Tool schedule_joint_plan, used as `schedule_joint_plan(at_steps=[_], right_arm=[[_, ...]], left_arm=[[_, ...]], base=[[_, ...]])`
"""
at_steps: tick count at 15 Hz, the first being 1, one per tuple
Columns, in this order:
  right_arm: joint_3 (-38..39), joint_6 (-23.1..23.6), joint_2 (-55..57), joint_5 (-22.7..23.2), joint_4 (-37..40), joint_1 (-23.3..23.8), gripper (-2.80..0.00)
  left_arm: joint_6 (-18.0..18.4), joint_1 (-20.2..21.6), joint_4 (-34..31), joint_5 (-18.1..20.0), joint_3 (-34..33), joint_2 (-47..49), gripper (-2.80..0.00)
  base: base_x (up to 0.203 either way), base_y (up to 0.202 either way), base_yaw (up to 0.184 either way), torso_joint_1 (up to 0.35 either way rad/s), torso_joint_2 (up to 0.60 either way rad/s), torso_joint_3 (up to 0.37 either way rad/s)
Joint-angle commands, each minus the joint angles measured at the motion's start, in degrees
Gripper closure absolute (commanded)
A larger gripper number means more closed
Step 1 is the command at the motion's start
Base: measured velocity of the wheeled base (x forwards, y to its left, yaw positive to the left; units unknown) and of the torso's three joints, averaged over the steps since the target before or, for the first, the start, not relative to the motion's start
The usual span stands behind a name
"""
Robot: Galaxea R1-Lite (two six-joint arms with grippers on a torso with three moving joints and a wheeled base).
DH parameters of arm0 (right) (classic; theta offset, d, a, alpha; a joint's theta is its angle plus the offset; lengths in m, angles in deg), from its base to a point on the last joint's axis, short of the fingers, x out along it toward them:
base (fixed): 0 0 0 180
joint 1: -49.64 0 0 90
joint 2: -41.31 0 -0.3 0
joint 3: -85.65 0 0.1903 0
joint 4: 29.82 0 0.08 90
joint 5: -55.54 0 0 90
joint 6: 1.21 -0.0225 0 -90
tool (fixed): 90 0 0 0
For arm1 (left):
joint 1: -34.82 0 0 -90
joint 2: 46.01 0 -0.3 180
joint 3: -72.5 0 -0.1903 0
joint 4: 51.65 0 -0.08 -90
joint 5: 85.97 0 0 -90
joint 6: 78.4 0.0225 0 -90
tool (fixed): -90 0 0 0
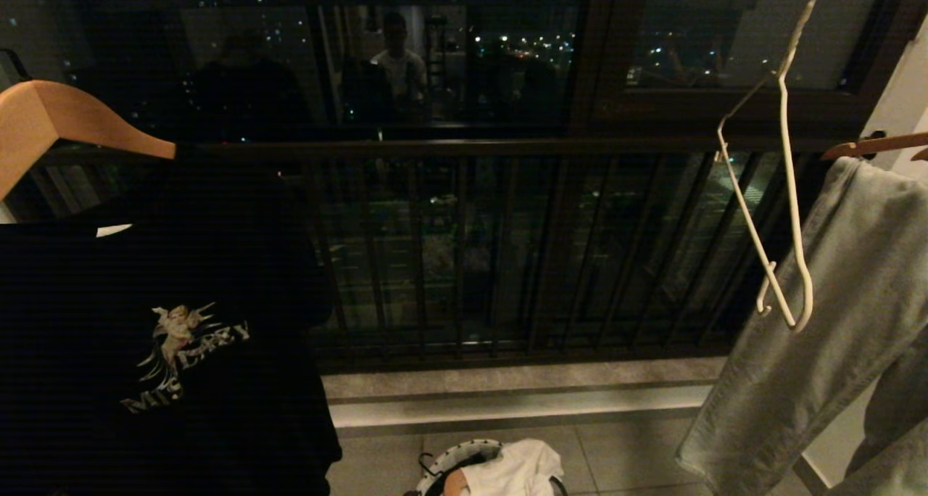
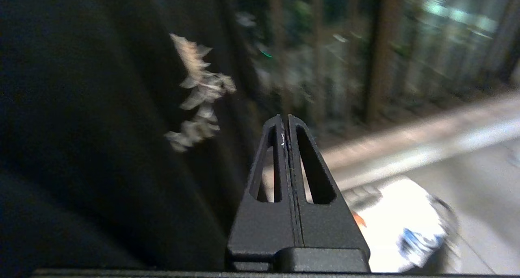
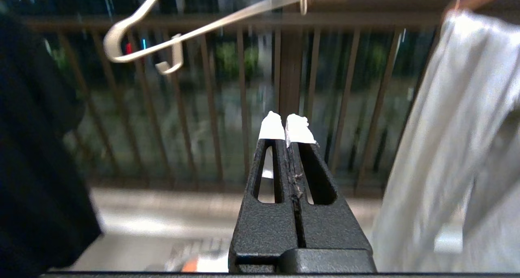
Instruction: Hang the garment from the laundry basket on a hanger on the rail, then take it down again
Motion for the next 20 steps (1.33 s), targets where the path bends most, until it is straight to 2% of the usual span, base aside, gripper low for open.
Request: schedule_joint_plan(at_steps=[1,5,10,14,17,20], right_arm=[[6.2,0.1,-1.4,0.1,-7.8,0.2,0.0],[11.8,1.3,-4.5,0.4,-8.8,0.5,0.0],[17.7,3.3,-9.4,1.2,-8.4,0.5,0.0],[21.8,4.5,-10.5,1.2,-8.8,0.5,0.0],[25.4,6.3,-10.5,1.0,-8.9,0.5,0.0],[27.6,6.6,-10.5,-0.1,-8.8,0.5,0.0]], left_arm=[[0.1,0.0,2.3,-2.3,-2.0,0.2,0.0],[-0.3,0.0,2.1,-4.3,-3.4,0.2,0.0],[0.3,0.0,-7.7,-4.9,-3.4,0.2,0.0],[0.3,0.0,-8.4,-5.3,-3.4,0.2,0.0],[0.3,0.0,-8.9,-7.8,-3.4,0.2,0.0],[1.3,0.0,-9.8,-8.4,-3.4,0.2,0.0]], base=[[0.0,0.0,0.0,0.0,0.0,0.0],[0.0,0.0,0.0,0.0,0.0,0.0],[0.0,0.0,0.0,0.0,0.0,0.0],[0.0,0.0,0.0,0.0,0.0,0.0],[0.0,0.0,0.0,0.0,0.0,0.0],[0.0,0.0,0.0,0.0,0.0,0.0]])
